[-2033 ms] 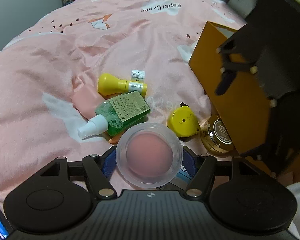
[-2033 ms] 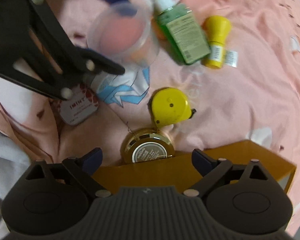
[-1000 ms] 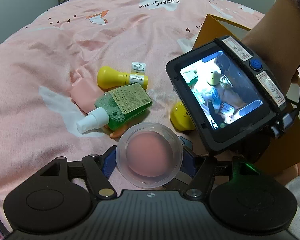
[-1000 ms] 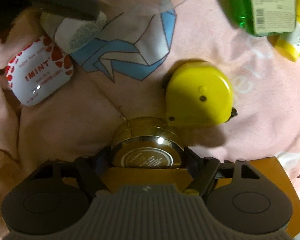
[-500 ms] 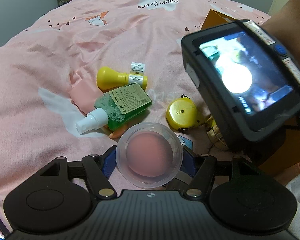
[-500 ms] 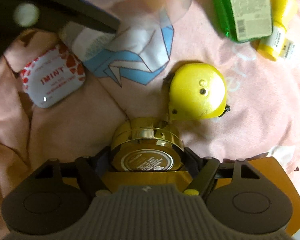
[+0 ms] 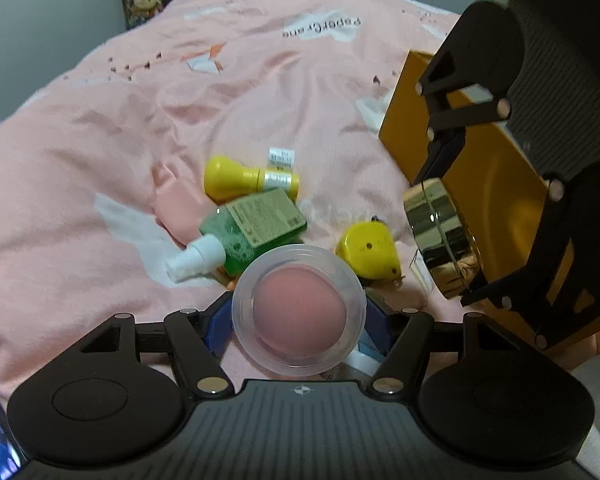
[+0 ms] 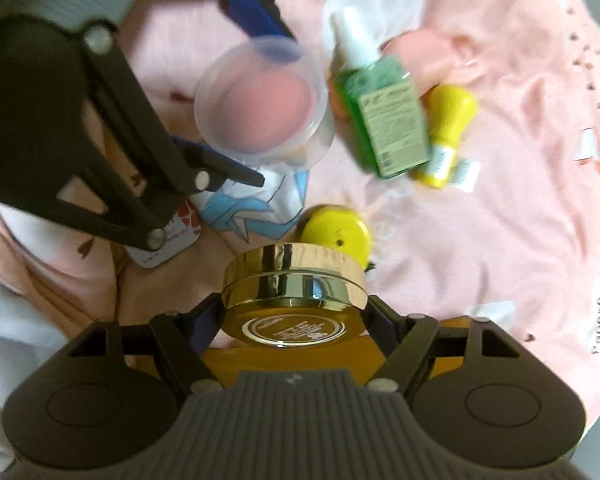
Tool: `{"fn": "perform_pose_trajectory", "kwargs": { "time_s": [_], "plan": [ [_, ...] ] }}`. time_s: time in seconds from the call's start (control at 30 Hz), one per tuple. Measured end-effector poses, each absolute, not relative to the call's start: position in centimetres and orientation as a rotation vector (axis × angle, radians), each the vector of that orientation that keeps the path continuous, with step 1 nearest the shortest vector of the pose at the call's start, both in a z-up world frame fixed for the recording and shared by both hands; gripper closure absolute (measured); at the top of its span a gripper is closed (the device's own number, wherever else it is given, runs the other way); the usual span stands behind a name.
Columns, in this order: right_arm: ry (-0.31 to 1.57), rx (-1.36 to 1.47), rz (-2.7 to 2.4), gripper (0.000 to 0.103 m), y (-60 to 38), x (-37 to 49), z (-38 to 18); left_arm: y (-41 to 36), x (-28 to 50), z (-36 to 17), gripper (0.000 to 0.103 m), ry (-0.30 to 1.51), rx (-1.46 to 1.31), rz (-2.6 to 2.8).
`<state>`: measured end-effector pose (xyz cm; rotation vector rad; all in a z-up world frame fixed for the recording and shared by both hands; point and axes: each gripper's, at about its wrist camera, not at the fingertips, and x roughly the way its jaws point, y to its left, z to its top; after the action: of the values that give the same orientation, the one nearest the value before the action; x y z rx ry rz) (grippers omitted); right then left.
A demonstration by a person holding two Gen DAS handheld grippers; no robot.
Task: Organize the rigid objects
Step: 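Grasp the clear cup with the left gripper while the right gripper grasps the gold round tin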
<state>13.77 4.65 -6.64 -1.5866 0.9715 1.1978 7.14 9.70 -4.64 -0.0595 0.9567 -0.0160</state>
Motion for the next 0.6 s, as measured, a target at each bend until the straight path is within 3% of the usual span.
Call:
{"fn": "perform_pose_trajectory", "kwargs": {
  "time_s": [0.6],
  "plan": [
    [0.717,-1.33,0.979,0.028,-3.3,14.4,4.2,6.1,7.1,3.2,0.026,0.777,0.044,-0.1]
  ]
}}
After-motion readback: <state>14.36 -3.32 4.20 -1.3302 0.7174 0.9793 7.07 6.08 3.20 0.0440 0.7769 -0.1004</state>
